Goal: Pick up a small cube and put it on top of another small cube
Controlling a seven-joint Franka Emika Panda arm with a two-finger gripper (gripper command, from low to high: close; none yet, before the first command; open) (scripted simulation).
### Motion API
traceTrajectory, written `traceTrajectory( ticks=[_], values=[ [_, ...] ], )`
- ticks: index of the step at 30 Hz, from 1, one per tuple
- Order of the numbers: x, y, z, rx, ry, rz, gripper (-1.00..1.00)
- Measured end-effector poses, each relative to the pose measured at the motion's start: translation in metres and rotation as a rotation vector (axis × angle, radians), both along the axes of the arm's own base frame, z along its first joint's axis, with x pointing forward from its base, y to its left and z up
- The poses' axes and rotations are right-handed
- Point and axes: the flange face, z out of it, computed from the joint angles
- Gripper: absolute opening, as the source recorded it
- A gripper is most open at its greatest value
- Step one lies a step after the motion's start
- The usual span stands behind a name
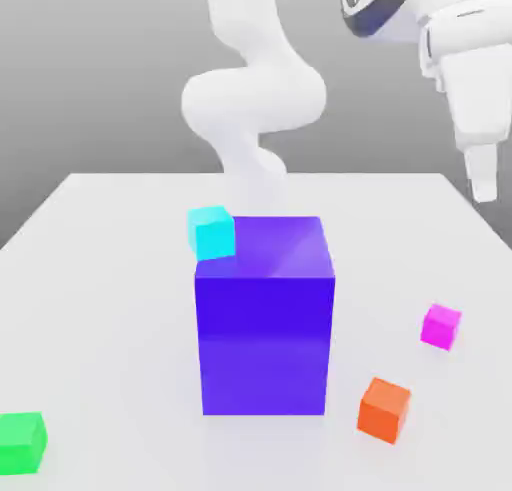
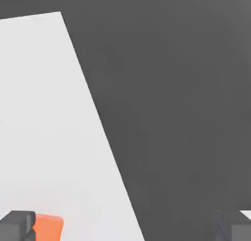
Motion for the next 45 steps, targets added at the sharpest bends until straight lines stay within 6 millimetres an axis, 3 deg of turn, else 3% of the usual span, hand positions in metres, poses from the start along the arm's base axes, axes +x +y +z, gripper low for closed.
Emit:
traceTrajectory(
  ticks=[8,15,22,23,30,37,38,41,45],
  values=[
    [-0.073,0.056,-0.115,-0.171,0.114,0.551,0.0],
    [-0.164,0.079,-0.2,-0.278,0.209,1.057,0.0],
    [-0.166,0.074,-0.266,-0.281,0.223,1.083,0.0],
    [-0.166,0.073,-0.271,-0.282,0.223,1.084,-1.0],
    [-0.166,0.073,-0.27,-0.283,0.225,1.083,-1.0],
    [-0.165,0.073,-0.213,-0.283,0.226,1.074,-1.0],
    [-0.155,0.071,-0.208,-0.274,0.222,1.032,-1.0],
    [-0.085,0.054,-0.183,-0.244,0.172,0.875,-1.0],
    [0.015,0.002,-0.145,-0.226,0.099,0.67,-1.0]
  ],
)
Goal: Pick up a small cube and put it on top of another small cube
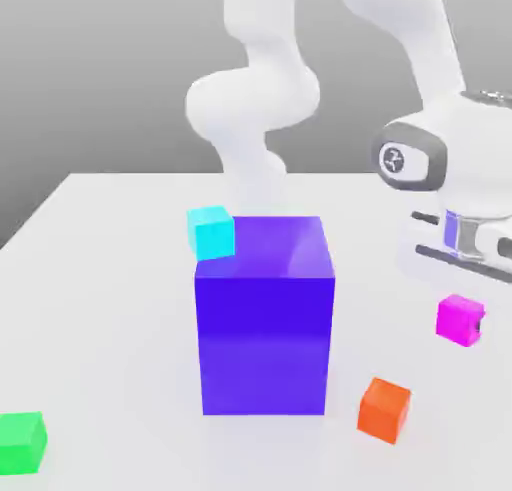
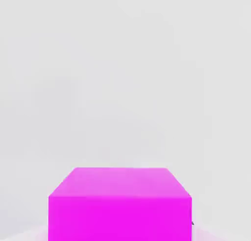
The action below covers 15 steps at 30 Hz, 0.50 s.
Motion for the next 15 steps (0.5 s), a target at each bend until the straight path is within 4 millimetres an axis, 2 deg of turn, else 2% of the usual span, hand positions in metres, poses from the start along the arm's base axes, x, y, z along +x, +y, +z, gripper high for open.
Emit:
traceTrajectory(
  ticks=[2,3,6,10,15],
  values=[
    [0.044,-0.04,0.019,0.006,-0.041,-0.095,-1.0],
    [0.06,-0.062,0.021,0.002,-0.041,-0.13,-1.0],
    [0.091,-0.135,0.016,-0.016,-0.008,-0.212,-1.0],
    [0.11,-0.233,0.004,-0.031,0.053,-0.3,-1.0],
    [0.102,-0.357,-0.009,-0.031,0.118,-0.413,-1.0]
  ],
)
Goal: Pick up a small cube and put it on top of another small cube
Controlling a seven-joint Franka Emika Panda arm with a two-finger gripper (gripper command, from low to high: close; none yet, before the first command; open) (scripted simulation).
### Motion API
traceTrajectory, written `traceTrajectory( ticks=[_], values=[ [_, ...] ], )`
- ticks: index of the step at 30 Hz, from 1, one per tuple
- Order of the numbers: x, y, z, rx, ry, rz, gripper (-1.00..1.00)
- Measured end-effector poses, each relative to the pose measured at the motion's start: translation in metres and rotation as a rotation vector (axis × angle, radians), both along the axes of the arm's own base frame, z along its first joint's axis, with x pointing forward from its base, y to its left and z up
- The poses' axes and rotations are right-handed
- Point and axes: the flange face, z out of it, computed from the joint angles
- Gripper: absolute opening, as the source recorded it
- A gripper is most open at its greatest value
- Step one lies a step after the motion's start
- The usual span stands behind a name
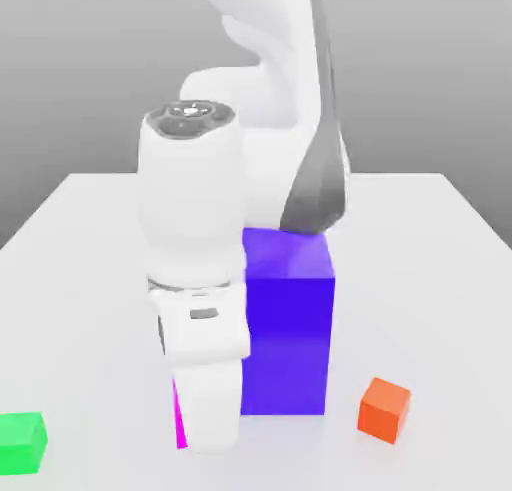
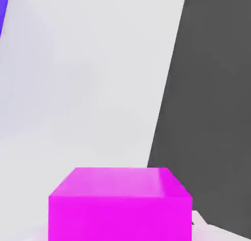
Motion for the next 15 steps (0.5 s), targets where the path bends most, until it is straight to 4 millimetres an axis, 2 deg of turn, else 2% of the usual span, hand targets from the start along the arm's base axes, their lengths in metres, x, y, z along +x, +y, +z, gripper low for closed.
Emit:
traceTrajectory(
  ticks=[5,6,8,10,11,15],
  values=[
    [-0.038,-0.124,-0.006,0.018,0.045,-0.082,-1.0],
    [-0.045,-0.143,-0.004,0.018,0.045,-0.077,-1.0],
    [-0.049,-0.157,-0.02,0.019,0.045,-0.071,-1.0],
    [-0.051,-0.16,-0.047,0.019,0.045,-0.07,-1.0],
    [-0.052,-0.161,-0.059,0.019,0.045,-0.07,1.0],
    [-0.052,-0.161,-0.059,0.019,0.045,-0.07,1.0]
  ],
)
